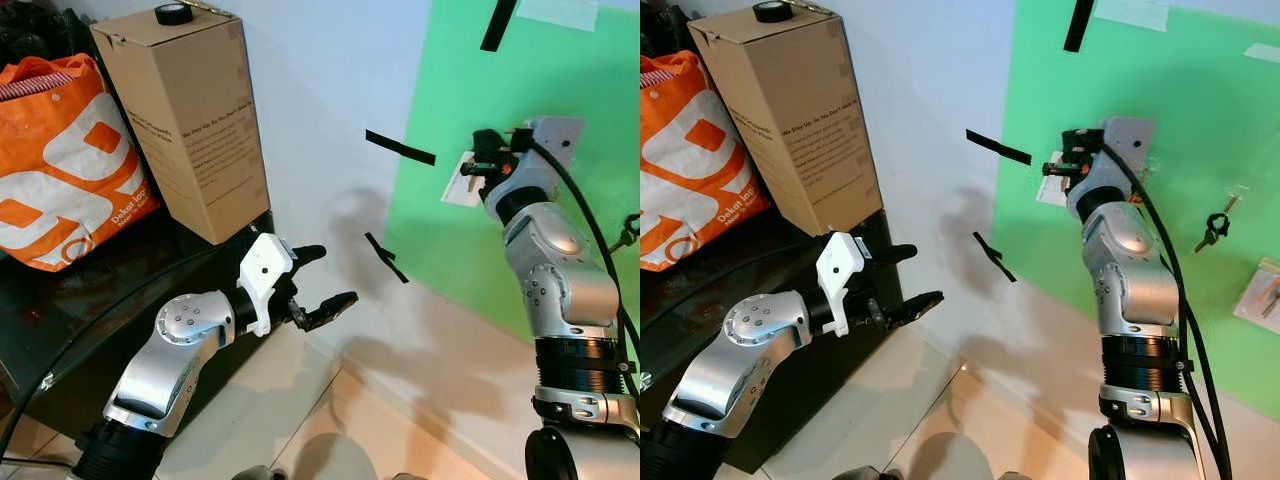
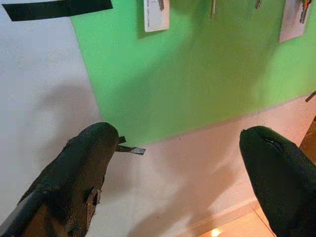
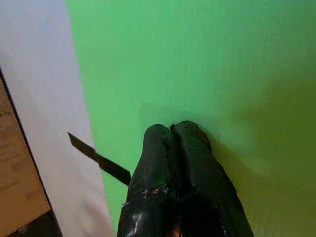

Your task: Hang keys on a hook

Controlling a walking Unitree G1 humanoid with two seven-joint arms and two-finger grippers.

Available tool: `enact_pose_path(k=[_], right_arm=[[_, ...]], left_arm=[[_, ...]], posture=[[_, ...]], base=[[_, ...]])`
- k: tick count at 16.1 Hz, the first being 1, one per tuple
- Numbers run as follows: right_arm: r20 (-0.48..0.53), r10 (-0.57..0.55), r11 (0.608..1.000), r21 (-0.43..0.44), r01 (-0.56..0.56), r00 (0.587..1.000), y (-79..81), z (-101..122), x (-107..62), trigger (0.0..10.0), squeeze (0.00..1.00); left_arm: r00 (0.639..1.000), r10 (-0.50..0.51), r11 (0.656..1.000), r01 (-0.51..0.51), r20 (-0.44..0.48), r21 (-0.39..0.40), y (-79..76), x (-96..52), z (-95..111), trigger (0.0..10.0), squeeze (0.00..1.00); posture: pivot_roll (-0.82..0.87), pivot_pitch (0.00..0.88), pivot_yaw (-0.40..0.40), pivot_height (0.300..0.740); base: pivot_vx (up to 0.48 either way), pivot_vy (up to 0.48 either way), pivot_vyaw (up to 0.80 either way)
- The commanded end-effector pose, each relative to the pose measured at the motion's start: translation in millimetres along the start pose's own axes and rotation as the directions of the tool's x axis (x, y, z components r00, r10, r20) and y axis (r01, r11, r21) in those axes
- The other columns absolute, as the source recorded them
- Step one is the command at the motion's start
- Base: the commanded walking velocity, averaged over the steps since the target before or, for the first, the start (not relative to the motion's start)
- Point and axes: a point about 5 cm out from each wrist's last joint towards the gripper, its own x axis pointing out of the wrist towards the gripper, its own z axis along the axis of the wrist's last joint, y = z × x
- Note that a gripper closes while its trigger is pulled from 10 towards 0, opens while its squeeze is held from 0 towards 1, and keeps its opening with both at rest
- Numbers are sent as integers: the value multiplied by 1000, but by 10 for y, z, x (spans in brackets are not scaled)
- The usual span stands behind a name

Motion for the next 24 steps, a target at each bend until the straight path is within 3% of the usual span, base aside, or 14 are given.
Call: enact_pose_path(k=[1, 8, 11, 12, 13, 19, 20, 21, 22, 24], right_arm=[[-24, 30, 999, -17, -30, 999, 39, -53, -25, 10000, 0], [-12, 116, 992, -44, -116, 993, 122, -54, -166, 10000, 0], [16, 143, 989, 20, -143, 990, 119, 57, -255, 10000, 0], [22, 189, 981, 32, -190, 982, 158, 124, -305, 10000, 0], [23, 283, 959, 30, -283, 959, 267, 207, -390, 10000, 0], [4, 428, 904, 11, -428, 904, 568, 333, -518, 10000, 0], [1, 445, 895, 8, -445, 895, 617, 355, -538, 10000, 0], [-1, 461, 887, 5, -461, 887, 665, 375, -561, 10000, 0], [-2, 466, 885, 4, -466, 885, 681, 380, -569, 10000, 0], [-8, 472, 881, -1, -472, 881, 717, 392, -590, 10000, 0]], left_arm=[[1000, 0, 1000, 0, -9, 9, 9, -14, -3, 10000, 0], [1000, 4, 1000, -4, -7, 18, 11, -18, -4, 10000, 0], [999, 29, 999, -29, 24, 27, 67, 34, 73, 10000, 0], [998, 18, 1000, -17, 59, -17, 103, 78, 128, 10000, 1000], [995, -40, 999, 42, 94, -23, 121, 124, 192, 10000, 1000], [975, -165, 986, 162, 147, 33, 366, 348, 487, 10000, 1000], [968, -190, 982, 185, 161, 44, 418, 401, 565, 10000, 910], [964, -201, 979, 194, 176, 56, 477, 448, 646, 10000, 329], [963, -201, 979, 192, 180, 66, 498, 462, 676, 10000, 329], [955, -208, 977, 194, 210, 84, 571, 486, 773, 10000, 145]], posture=[[-134, 0, 42, 740], [-134, 0, 34, 740], [-138, 0, 35, 740], [-143, 0, 35, 740], [-145, 0, 34, 740], [-155, 0, 37, 740], [-160, 0, 41, 740], [-165, 0, 45, 740], [-165, 0, 45, 740], [-172, 0, 55, 740]], base=[[0, 0, 0], [0, 0, 0], [0, 0, 0], [0, 0, 0], [0, 0, 0], [0, 0, 0], [0, 0, 0], [0, 0, 0], [0, 0, 0], [0, 0, 0]])
